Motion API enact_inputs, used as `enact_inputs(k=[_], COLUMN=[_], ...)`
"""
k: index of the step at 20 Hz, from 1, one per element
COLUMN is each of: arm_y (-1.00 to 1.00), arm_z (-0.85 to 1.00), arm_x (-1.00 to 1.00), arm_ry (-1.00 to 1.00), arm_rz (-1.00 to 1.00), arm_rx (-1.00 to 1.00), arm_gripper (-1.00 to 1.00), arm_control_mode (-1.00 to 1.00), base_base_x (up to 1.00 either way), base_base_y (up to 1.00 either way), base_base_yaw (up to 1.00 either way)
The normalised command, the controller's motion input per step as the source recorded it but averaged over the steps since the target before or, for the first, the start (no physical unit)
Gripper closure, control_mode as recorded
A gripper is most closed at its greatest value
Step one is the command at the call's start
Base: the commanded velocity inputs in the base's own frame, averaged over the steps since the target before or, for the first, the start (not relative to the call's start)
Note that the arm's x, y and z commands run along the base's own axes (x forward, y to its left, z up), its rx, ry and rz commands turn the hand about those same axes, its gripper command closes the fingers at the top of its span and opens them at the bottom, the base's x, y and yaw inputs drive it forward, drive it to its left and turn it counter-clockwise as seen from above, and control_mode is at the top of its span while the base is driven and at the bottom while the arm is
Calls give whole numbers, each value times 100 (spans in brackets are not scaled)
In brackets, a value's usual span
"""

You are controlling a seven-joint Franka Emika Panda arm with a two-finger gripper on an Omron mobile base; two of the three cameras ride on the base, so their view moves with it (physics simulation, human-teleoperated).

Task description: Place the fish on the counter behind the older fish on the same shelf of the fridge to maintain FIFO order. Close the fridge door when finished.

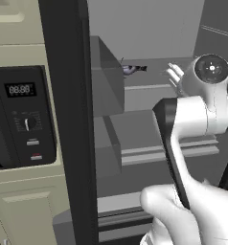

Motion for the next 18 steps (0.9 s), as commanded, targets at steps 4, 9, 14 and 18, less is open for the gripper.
enact_inputs(k=[4,9,14,18], arm_y=[-7,-7,-28,-33], arm_z=[53,5,0,0], arm_x=[98,98,100,100], arm_ry=[0,0,1,3], arm_rz=[-13,-7,-1,0], arm_rx=[0,1,5,10], arm_gripper=[100,100,100,100], arm_control_mode=[-100,-100,-100,-100], base_base_x=[0,0,0,0], base_base_y=[0,0,0,0], base_base_yaw=[0,0,0,0])
